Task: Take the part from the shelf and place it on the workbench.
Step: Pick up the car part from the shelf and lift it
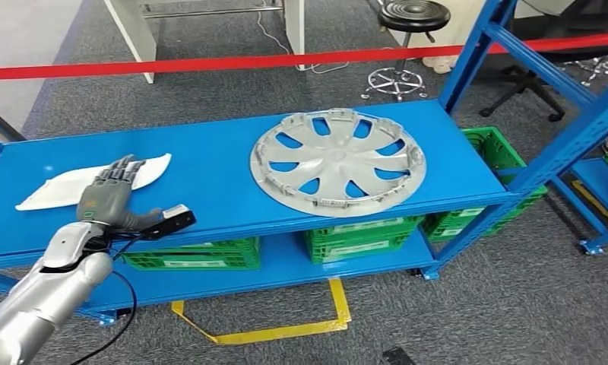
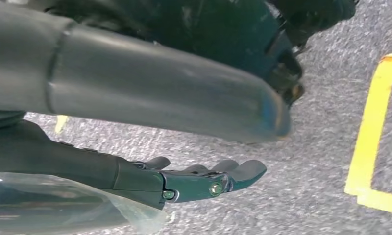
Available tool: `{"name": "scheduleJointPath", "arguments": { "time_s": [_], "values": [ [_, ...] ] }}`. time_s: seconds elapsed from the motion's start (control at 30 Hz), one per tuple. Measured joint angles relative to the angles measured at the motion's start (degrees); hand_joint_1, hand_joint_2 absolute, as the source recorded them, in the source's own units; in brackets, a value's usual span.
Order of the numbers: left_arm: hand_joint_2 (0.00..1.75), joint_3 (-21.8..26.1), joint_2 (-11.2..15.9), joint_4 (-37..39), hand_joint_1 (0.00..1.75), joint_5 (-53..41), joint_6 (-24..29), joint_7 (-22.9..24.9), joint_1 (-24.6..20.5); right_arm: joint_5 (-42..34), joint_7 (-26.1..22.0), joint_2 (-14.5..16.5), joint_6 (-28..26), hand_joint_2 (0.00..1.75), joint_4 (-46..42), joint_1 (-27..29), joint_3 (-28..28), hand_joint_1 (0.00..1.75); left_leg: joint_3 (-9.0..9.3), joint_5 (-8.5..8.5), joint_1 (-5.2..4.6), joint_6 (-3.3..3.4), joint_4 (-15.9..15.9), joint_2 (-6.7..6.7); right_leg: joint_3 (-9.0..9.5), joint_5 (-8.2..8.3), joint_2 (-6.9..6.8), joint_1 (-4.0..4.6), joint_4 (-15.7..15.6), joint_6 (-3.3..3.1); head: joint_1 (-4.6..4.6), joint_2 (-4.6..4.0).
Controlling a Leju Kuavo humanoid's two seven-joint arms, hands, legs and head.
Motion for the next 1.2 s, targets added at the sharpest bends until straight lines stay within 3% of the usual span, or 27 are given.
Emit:
{"name": "scheduleJointPath", "arguments": {
  "time_s": [0.1, 0.13, 0.23, 0.27, 0.3, 0.33, 0.4, 0.43, 0.47, 0.6, 0.67, 0.73, 0.77, 0.8, 0.87, 0.9, 0.97, 1.03, 1.1, 1.13, 1.2],
  "values": [
    [1.75, 1.1, -0.7, 1.7, 0.00, -0.7, 2.3, 1.1, -0.3, 0.3, 0.0, 0.0, 0.0, 0.00, 0.0, 0.2, -0.4, 0.00, -0.33, -0.82, 0.20, -0.86, 0.9, 0.05, 0.02, 0.41, 0.06, -0.18, -0.3, -0.87, -0.07, 0.00],
    [1.75, 1.5, -0.9, 2.3, 0.00, -0.9, 2.7, 1.5, -0.5, 0.3, 0.0, 0.0, 0.0, 0.00, 0.0, 0.2, -0.5, 0.00, -1.13, -2.10, 0.24, -1.13, 2.9, 0.08, 0.07, 0.53, 0.04, -0.28, -0.4, -1.19, -0.11, 0.00],
    [1.75, 2.2, -1.4, 4.3, 0.00, -1.4, 3.3, 2.4, -1.0, 0.4, 0.0, 0.1, 0.0, 0.00, 0.0, 0.2, -0.6, 0.00, -5.54, -6.73, 0.28, -1.62, 13.0, 0.12, 0.11, 0.52, 0.00, -0.27, -0.4, -1.58, -0.15, 0.00],
    [1.75, 2.4, -1.6, 4.9, 0.00, -1.5, 3.3, 2.7, -1.1, 0.4, 0.0, 0.1, 0.0, 0.00, 0.0, 0.2, -0.7, 0.00, -6.42, -7.05, 0.28, -1.65, 15.0, 0.12, 0.12, 0.51, 0.00, -0.25, -0.4, -1.61, -0.15, 0.00],
    [1.75, 2.6, -1.8, 5.5, 0.00, -1.7, 3.5, 3.2, -1.1, 0.5, 0.0, 0.1, 0.0, 0.00, 0.0, 0.3, -0.7, 0.00, -6.38, -6.34, 0.29, -1.61, 14.9, 0.12, 0.14, 0.50, 0.01, -0.25, -0.4, -1.61, -0.15, 0.00],
    [1.75, 2.9, -2.0, 6.0, 0.00, -1.9, 3.7, 3.7, -1.3, 0.6, 0.0, 0.2, 0.0, 0.00, 0.0, 0.3, -0.7, 0.00, -5.33, -4.65, 0.29, -1.49, 12.7, 0.12, 0.18, 0.50, 0.03, -0.25, -0.4, -1.60, -0.15, 0.00],
    [1.75, 3.7, -2.3, 7.3, 0.00, -2.4, 4.0, 4.7, -2.3, 0.8, 0.1, 0.2, 0.0, 0.00, 0.0, 0.2, -0.8, 0.00, -1.87, -0.99, 0.20, -1.16, 5.3, 0.12, 0.21, 0.45, 0.05, -0.12, -0.3, -1.47, -0.14, 0.00],
    [1.75, 4.1, -2.5, 8.1, 0.00, -2.8, 3.8, 5.1, -3.1, 0.9, 0.1, 0.3, 0.0, 0.00, 0.0, 0.1, -0.9, 0.00, -0.51, -0.10, 0.12, -0.95, 2.3, 0.11, 0.10, 0.44, 0.04, 0.00, -0.3, -1.31, -0.13, 0.00],
    [1.75, 4.3, -2.6, 9.0, 0.00, -3.1, 3.2, 5.3, -3.8, 0.9, 0.1, 0.4, 0.0, 0.00, 0.0, 0.1, -1.0, 0.00, 0.17, 0.11, 0.03, -0.78, 0.6, 0.09, -0.04, 0.49, 0.03, 0.10, -0.3, -1.07, -0.08, 0.00],
    [1.75, 4.8, -2.7, 12.5, 0.00, -3.9, 0.9, 6.0, -5.3, 1.0, 0.2, 0.4, 0.1, 0.00, 0.0, 0.1, -1.1, 0.00, 0.34, 0.10, 0.10, 0.31, -0.5, 0.11, -0.75, -0.09, -0.02, 0.06, 0.3, 0.08, 0.01, 0.00],
    [1.75, 4.9, -2.9, 13.8, 0.00, -4.0, 0.6, 6.2, -6.1, 1.0, 0.2, 0.4, 0.1, 0.00, 0.0, 0.0, -1.3, 0.00, 0.36, 0.32, 0.27, 0.90, -0.7, 0.17, -2.91, -2.74, -0.05, -0.03, 4.6, 0.53, 0.25, 0.00],
    [1.75, 4.9, -3.2, 15.4, 0.00, -4.2, 0.2, 6.7, -6.8, 1.1, 0.3, 0.4, 0.1, 0.00, 0.0, 0.0, -1.5, 0.00, 0.33, 0.31, 0.22, 1.17, -0.7, 0.18, -6.23, -5.73, -0.08, -0.08, 11.5, 0.74, 0.42, 0.00],
    [1.75, 4.9, -3.3, 16.2, 0.00, -4.3, 0.2, 7.0, -7.0, 1.1, 0.3, 0.4, 0.1, 0.00, 0.0, 0.1, -1.6, 0.00, 0.35, 0.30, 0.20, 1.18, -0.7, 0.18, -7.37, -6.25, -0.09, -0.09, 13.9, 0.81, 0.40, 0.00],
    [1.75, 5.0, -3.4, 16.9, 0.00, -4.5, 0.2, 7.3, -7.3, 1.2, 0.3, 0.4, 0.1, 0.00, 0.0, 0.1, -1.6, 0.00, 0.38, 0.29, 0.19, 1.19, -0.7, 0.17, -7.62, -5.75, -0.10, -0.09, 14.4, 0.84, 0.43, 0.00],
    [1.75, 5.0, -3.5, 18.3, 0.00, -5.0, 0.6, 7.9, -7.8, 1.3, 0.4, 0.4, 0.1, 0.00, 0.0, 0.1, -1.7, 0.00, 0.49, 0.25, 0.19, 1.13, -0.7, 0.13, -5.26, -2.45, -0.13, -0.14, 9.6, 0.76, 0.43, 0.00],
    [1.75, 5.1, -3.6, 18.9, 0.10, -5.2, 0.9, 8.2, -8.0, 1.3, 0.4, 0.4, 0.1, 0.00, 0.0, 0.0, -1.7, 0.00, 0.49, 0.20, 0.11, 0.97, -0.6, 0.12, -3.44, -1.01, -0.14, -0.13, 6.0, 0.68, 0.44, 0.00],
    [1.75, 5.3, -3.6, 20.1, 0.98, -5.5, 1.1, 8.5, -8.6, 1.4, 0.4, 0.5, 0.1, 0.00, 0.0, -0.2, -1.9, 0.00, 0.36, 0.10, -0.14, 0.44, -0.3, 0.07, -0.71, 0.26, -0.10, -0.15, 1.0, 0.32, 0.38, 0.00],
    [1.75, 5.6, -3.6, 21.0, 1.75, -5.5, 0.8, 8.9, -9.0, 1.4, 0.5, 0.6, 0.1, 0.00, 0.0, -0.1, -2.0, 0.00, 0.31, 0.23, -0.26, -0.15, -0.3, 0.03, -0.10, 0.19, -0.03, -0.08, 0.1, -0.23, 0.33, 0.00],
    [1.75, 5.9, -3.6, 21.8, 1.75, -5.3, 0.0, 9.1, -9.0, 1.4, 0.5, 0.6, 0.1, 0.00, 0.0, 0.0, -2.1, 0.00, 0.23, -0.18, -0.10, -0.70, 0.0, 0.06, -0.08, 0.48, -0.06, -0.12, 0.0, -0.90, 0.28, 0.00],
    [1.75, 6.1, -3.6, 22.1, 1.75, -5.1, -0.3, 9.1, -9.0, 1.5, 0.5, 0.6, 0.1, 0.00, 0.0, 0.0, -2.1, 0.00, -0.30, -1.15, -0.03, -0.96, 1.3, 0.09, -0.06, 0.61, -0.08, -0.18, -0.1, -1.26, 0.21, 0.00],
    [1.75, 6.3, -3.7, 22.7, 1.75, -4.8, -0.8, 9.1, -8.9, 1.5, 0.5, 0.7, 0.1, 0.00, 0.0, 0.0, -2.2, 0.00, -2.86, -4.56, 0.03, -1.39, 7.4, 0.13, -0.05, 0.69, -0.09, -0.17, -0.2, -1.72, 0.07, 0.00]
  ]
}}
